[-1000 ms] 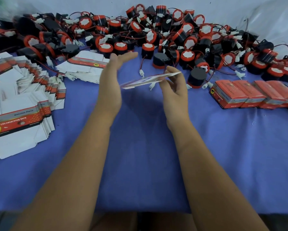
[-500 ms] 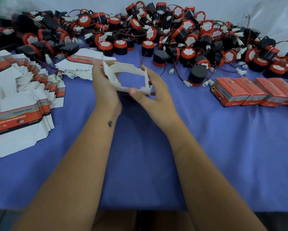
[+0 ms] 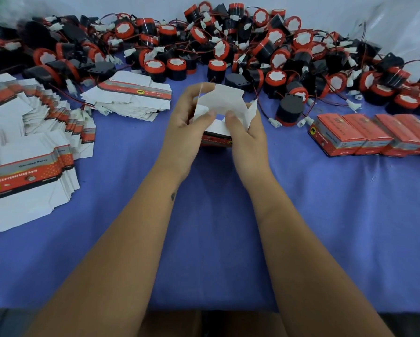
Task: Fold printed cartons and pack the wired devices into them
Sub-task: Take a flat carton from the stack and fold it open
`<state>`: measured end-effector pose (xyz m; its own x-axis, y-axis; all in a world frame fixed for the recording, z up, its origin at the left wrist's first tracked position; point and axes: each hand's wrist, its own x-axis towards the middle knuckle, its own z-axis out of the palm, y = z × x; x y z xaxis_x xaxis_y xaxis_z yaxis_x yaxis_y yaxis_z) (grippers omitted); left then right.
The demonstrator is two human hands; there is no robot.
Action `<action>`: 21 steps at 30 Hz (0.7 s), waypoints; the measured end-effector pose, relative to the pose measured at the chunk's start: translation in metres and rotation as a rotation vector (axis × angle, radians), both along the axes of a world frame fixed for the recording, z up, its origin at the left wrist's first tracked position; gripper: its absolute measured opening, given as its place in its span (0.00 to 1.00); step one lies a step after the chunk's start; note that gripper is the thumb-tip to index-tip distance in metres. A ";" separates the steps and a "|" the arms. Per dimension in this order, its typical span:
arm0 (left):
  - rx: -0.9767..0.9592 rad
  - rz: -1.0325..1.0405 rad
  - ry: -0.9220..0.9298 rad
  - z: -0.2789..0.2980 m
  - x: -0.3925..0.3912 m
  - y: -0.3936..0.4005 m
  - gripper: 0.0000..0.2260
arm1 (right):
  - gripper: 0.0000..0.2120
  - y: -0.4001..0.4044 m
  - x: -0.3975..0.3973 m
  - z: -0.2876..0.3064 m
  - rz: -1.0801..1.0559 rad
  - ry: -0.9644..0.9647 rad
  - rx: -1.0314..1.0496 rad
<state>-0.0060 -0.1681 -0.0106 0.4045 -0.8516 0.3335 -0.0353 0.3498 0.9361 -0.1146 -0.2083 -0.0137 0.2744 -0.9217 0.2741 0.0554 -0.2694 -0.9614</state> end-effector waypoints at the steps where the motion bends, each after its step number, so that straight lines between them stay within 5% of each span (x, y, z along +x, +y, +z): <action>1: -0.008 -0.048 0.034 0.000 0.000 0.001 0.12 | 0.06 0.000 -0.001 0.000 0.009 -0.012 0.020; 5: -0.014 -0.120 0.175 0.001 0.001 0.005 0.23 | 0.07 0.000 -0.001 0.002 0.002 -0.002 0.032; 8: 0.046 -0.018 -0.022 0.002 -0.003 0.005 0.14 | 0.09 0.002 0.002 0.003 -0.003 0.024 0.011; 11: 0.060 0.003 -0.097 -0.003 -0.004 0.003 0.18 | 0.03 0.004 0.002 0.006 0.076 0.004 0.031; 13: 0.053 0.028 -0.072 -0.002 -0.004 0.003 0.18 | 0.17 0.004 -0.002 0.005 0.149 -0.050 0.107; 21: 0.023 0.117 0.076 0.002 -0.003 0.003 0.17 | 0.22 -0.008 -0.008 -0.001 0.305 -0.090 0.164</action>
<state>-0.0092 -0.1652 -0.0087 0.5243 -0.8046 0.2789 -0.0035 0.3256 0.9455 -0.1227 -0.2167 -0.0148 0.5248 -0.8352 0.1645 0.1959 -0.0696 -0.9782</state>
